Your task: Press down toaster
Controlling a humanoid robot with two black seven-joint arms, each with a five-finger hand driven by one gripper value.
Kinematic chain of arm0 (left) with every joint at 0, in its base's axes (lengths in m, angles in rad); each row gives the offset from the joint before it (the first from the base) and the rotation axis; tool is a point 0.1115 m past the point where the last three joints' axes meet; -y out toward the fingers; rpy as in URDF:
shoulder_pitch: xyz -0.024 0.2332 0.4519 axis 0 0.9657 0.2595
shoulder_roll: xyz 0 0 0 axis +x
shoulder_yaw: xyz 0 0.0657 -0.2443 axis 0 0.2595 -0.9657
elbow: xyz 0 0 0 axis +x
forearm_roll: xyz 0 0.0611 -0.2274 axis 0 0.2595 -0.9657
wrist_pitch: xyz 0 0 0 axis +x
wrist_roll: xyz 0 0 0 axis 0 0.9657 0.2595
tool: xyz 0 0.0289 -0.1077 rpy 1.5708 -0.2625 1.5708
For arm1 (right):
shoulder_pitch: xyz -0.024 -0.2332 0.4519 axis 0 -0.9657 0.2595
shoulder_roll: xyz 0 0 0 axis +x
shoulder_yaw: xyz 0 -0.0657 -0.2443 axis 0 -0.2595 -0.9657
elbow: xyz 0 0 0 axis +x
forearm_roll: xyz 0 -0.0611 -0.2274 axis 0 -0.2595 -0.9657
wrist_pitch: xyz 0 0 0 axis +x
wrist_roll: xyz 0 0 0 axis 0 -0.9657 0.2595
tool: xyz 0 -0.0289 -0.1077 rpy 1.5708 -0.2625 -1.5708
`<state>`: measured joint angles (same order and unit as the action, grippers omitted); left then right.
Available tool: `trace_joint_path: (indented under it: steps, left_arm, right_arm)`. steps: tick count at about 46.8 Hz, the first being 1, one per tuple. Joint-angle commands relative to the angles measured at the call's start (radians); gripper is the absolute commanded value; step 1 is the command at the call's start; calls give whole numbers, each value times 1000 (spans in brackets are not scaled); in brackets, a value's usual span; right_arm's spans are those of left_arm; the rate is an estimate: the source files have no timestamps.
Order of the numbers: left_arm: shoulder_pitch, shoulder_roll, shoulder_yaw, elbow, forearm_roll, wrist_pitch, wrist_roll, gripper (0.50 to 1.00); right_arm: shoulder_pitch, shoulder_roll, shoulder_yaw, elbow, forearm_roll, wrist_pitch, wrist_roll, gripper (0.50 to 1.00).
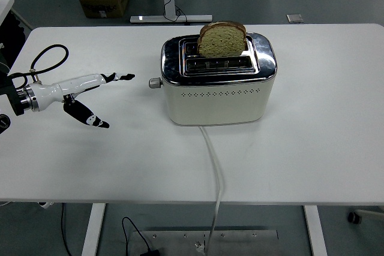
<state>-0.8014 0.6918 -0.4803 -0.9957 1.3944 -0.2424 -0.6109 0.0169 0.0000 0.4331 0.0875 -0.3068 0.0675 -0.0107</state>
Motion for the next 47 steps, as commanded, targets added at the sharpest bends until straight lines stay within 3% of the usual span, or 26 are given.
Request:
trace_joint_path:
  steps: [1, 47]
  left_arm:
    - [-2, -8, 0, -1, -2, 0, 0, 1000]
    - [-10, -35, 34, -12, 14, 3, 0, 1000]
  right_arm:
    - [0, 0, 0, 0, 0, 0, 0, 998]
    - [0, 0, 0, 0, 0, 0, 0, 998]
